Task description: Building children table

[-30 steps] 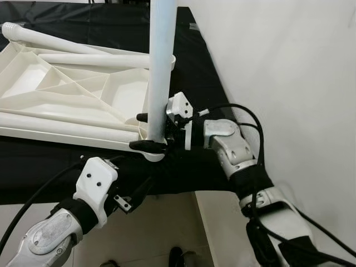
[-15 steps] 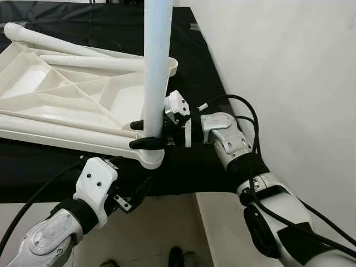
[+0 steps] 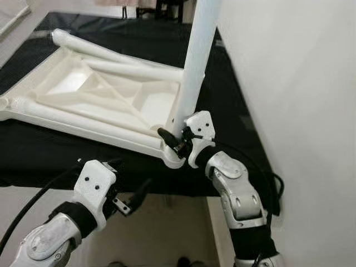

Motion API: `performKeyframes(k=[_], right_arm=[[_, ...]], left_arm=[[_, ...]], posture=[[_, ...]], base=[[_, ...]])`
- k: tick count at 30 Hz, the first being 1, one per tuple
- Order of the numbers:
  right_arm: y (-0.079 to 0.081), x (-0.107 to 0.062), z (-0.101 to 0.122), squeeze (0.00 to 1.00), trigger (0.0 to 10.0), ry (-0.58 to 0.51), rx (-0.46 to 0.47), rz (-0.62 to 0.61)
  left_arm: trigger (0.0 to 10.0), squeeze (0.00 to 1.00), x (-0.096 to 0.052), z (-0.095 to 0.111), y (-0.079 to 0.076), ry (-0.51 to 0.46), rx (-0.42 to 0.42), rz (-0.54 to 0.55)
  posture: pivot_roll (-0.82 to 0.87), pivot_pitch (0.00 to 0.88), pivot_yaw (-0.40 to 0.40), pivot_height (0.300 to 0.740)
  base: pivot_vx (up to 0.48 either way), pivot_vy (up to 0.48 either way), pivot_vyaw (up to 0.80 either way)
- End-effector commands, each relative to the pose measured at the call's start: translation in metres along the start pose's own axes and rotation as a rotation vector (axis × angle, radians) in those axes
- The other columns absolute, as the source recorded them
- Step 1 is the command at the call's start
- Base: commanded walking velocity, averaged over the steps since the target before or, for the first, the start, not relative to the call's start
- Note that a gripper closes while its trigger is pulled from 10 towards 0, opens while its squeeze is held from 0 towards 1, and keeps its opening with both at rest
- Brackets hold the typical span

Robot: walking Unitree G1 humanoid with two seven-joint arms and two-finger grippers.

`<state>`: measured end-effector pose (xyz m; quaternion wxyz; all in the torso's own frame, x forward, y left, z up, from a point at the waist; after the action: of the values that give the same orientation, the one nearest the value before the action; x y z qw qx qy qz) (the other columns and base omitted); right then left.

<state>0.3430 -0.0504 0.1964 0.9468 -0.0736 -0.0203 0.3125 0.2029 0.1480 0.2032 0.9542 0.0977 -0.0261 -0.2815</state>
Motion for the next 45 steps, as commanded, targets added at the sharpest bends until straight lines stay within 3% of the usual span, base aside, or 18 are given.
performKeyframes(k=[1, 2, 5, 6, 7, 11, 12, 15, 16, 21, 26, 27, 28, 29, 37, 43, 44, 45], right_arm=[[-0.015, -0.003, -0.051, 0.00, 3.5, 0.226, 0.002, -0.091], [-0.016, 0.005, -0.047, 0.00, 10.0, 0.202, -0.003, -0.092], [-0.018, 0.016, -0.038, 0.00, 10.0, 0.153, 0.007, -0.085], [-0.019, 0.021, -0.031, 0.08, 10.0, 0.102, 0.024, -0.050], [-0.015, 0.024, -0.020, 1.00, 10.0, 0.057, 0.058, -0.001], [-0.010, 0.025, -0.003, 1.00, 10.0, -0.014, 0.091, 0.095], [-0.006, 0.024, 0.009, 0.36, 10.0, -0.057, 0.075, 0.202], [-0.004, 0.023, 0.017, 0.36, 10.0, -0.084, 0.058, 0.275], [-0.001, 0.022, 0.024, 0.00, 10.0, -0.112, 0.034, 0.366], [0.002, 0.024, 0.031, 0.00, 10.0, -0.132, -0.101, 0.627], [-0.002, 0.028, 0.032, 0.00, 10.0, -0.109, -0.130, 0.658], [-0.004, 0.031, 0.031, 0.00, 6.8, -0.077, -0.149, 0.659], [-0.004, 0.031, 0.031, 0.00, 6.8, -0.077, -0.149, 0.659], [-0.008, 0.037, 0.028, 0.00, 0.0, -0.016, -0.186, 0.623], [-0.013, 0.038, 0.026, 0.00, 0.0, 0.007, -0.179, 0.599], [-0.034, 0.029, 0.004, 0.00, 0.0, 0.081, -0.197, 0.435], [-0.045, 0.027, -0.008, 0.00, 0.0, 0.129, -0.156, 0.252], [-0.060, 0.018, -0.022, 0.00, 0.0, 0.163, -0.115, -0.084]], left_arm=[[10.0, 0.00, 0.001, -0.003, -0.003, 0.014, -0.003, -0.019], [10.0, 0.00, 0.000, -0.003, -0.003, 0.013, -0.002, -0.017], [10.0, 0.00, 0.000, -0.004, -0.001, 0.017, 0.002, -0.010], [10.0, 0.00, 0.000, -0.004, -0.001, 0.015, 0.002, -0.009], [10.0, 0.00, 0.000, -0.004, -0.001, 0.015, 0.002, -0.009], [10.0, 0.00, 0.000, -0.004, -0.002, 0.013, 0.001, -0.011], [10.0, 0.00, 0.001, -0.004, -0.002, 0.012, 0.000, -0.010], [10.0, 0.00, 0.001, -0.004, -0.002, 0.012, 0.000, -0.010], [10.0, 0.00, 0.001, -0.004, -0.003, 0.010, -0.001, -0.009], [10.0, 0.00, 0.002, -0.004, -0.004, 0.005, -0.004, -0.010], [10.0, 0.00, 0.002, -0.003, -0.004, 0.002, -0.005, -0.009], [10.0, 0.00, 0.002, -0.003, -0.005, 0.001, -0.005, -0.007], [10.0, 0.00, 0.002, -0.003, -0.005, 0.001, -0.005, -0.007], [10.0, 0.00, 0.002, -0.002, -0.005, 0.000, -0.006, -0.008], [10.0, 0.00, 0.002, -0.002, -0.006, -0.001, -0.007, -0.009], [10.0, 0.00, 0.002, -0.002, -0.008, -0.001, -0.012, -0.010], [10.0, 0.00, 0.002, -0.002, -0.008, 0.000, -0.012, -0.011], [10.0, 0.00, 0.002, -0.002, -0.008, 0.001, -0.015, -0.013]], posture=[[0.18, 0.234, -0.156, 0.740], [0.18, 0.232, -0.154, 0.740], [0.18, 0.228, -0.153, 0.740], [0.19, 0.227, -0.152, 0.740], [0.19, 0.225, -0.155, 0.740], [0.19, 0.224, -0.157, 0.740], [0.19, 0.223, -0.159, 0.740], [0.19, 0.223, -0.159, 0.740], [0.19, 0.225, -0.162, 0.740], [0.19, 0.231, -0.168, 0.740], [0.20, 0.233, -0.170, 0.740], [0.19, 0.234, -0.171, 0.740], [0.19, 0.234, -0.171, 0.740], [0.19, 0.236, -0.172, 0.740], [0.19, 0.243, -0.172, 0.740], [0.17, 0.251, -0.175, 0.740], [0.16, 0.252, -0.179, 0.740], [0.16, 0.254, -0.179, 0.740]], base=[[0.000, 0.000, 0.00], [0.000, 0.000, 0.00], [0.000, 0.000, 0.00], [0.000, 0.000, 0.00], [0.000, 0.000, 0.00], [0.000, 0.000, 0.00], [0.000, 0.000, 0.00], [0.000, 0.000, 0.00], [0.000, 0.000, 0.00], [0.000, 0.000, 0.00], [0.000, 0.000, 0.00], [0.000, 0.000, 0.00], [0.000, 0.000, 0.00], [0.000, 0.000, 0.00], [0.000, 0.000, 0.00], [0.000, 0.000, 0.00], [0.000, 0.000, 0.00], [0.000, 0.000, 0.00]])
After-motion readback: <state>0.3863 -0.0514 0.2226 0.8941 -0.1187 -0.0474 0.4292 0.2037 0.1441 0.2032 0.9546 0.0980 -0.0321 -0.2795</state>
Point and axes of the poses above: a point about 5 cm out from each wrist's last joint towards the gripper, its own x axis pointing out of the wrist towards the gripper, its own z axis along the axis of the wrist's last joint, y = z × x, the point moved 1 cm from there along x, pointing out of the wrist towards the gripper, and after that the axes turned 1 degree about -x, right-handed, at the moved point
